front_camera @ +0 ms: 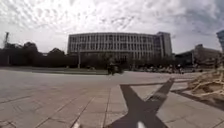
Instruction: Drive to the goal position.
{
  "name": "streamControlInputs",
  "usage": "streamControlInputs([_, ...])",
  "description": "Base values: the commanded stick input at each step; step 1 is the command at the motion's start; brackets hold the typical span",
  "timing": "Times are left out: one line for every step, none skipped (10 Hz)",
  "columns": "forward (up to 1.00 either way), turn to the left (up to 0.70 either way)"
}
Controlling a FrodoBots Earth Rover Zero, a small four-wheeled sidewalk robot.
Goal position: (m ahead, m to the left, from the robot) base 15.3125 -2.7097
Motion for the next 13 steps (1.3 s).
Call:
streamControlInputs([0.7,-0.14])
streamControlInputs([0.7,-0.14])
streamControlInputs([0.7,-0.14])
streamControlInputs([0.7,-0.14])
streamControlInputs([0.7,-0.14])
streamControlInputs([0.7,-0.14])
streamControlInputs([0.7,-0.14])
streamControlInputs([0.7,-0.14])
streamControlInputs([0.7,-0.14])
streamControlInputs([0.7,-0.14])
streamControlInputs([0.7,-0.14])
streamControlInputs([0.7,-0.14])
streamControlInputs([0.7,-0.14])
